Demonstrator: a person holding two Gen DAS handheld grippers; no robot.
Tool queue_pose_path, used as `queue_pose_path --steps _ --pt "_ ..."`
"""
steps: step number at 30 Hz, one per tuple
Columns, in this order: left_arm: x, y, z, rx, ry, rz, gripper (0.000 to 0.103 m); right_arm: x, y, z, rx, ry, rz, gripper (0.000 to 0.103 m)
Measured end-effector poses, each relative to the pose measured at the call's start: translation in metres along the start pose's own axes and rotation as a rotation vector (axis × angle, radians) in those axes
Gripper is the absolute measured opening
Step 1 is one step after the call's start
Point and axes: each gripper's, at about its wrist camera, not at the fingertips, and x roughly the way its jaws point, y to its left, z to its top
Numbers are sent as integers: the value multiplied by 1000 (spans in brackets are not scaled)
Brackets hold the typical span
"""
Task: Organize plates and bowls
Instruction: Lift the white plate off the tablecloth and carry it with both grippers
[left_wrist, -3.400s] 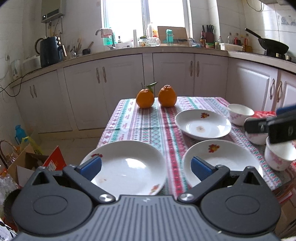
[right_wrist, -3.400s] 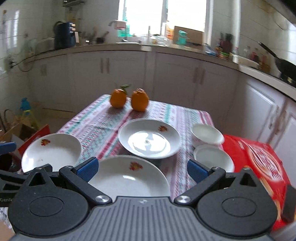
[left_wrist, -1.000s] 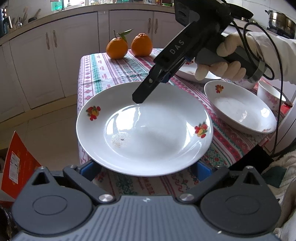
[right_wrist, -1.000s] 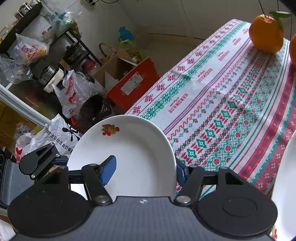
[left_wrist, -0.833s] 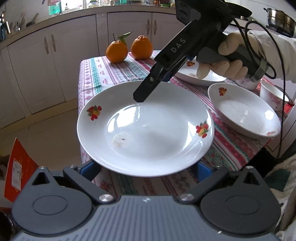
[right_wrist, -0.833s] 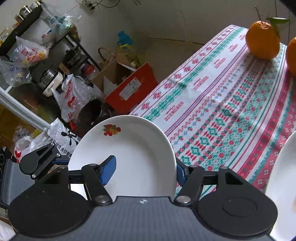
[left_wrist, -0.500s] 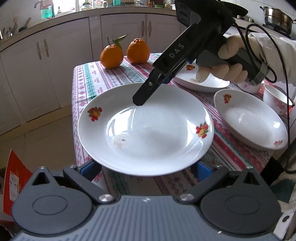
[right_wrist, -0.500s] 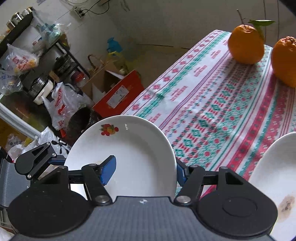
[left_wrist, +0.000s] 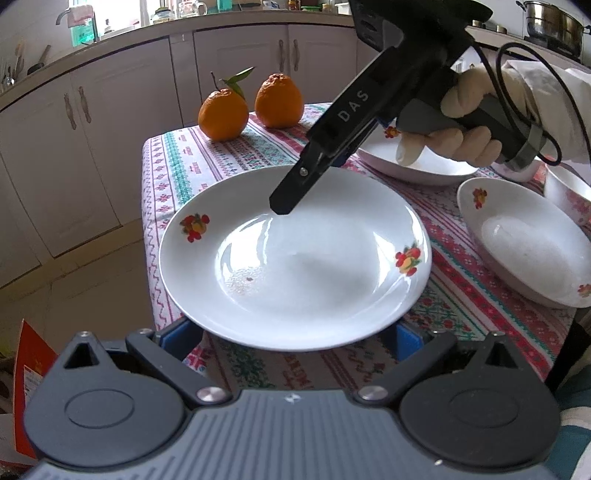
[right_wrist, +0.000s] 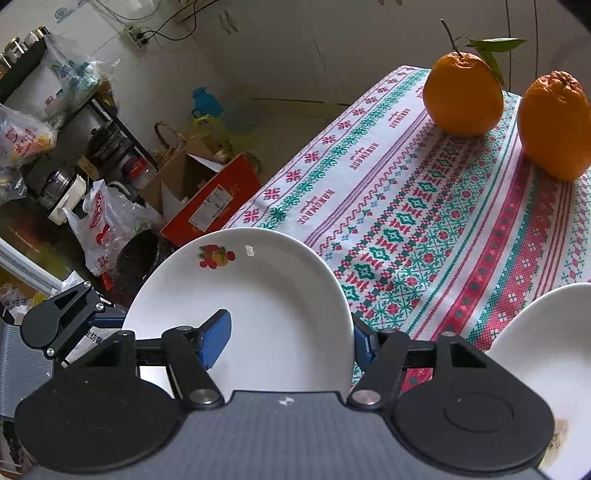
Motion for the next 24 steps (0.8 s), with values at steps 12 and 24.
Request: queue_pose_path --steps 12,24 --pt "4 1 -1 12 -9 7 101 0 4 -2 -14 -3 5 83" --pt "-23 -7 -13 -25 8 40 102 -42 29 -21 -95 -62 -64 100"
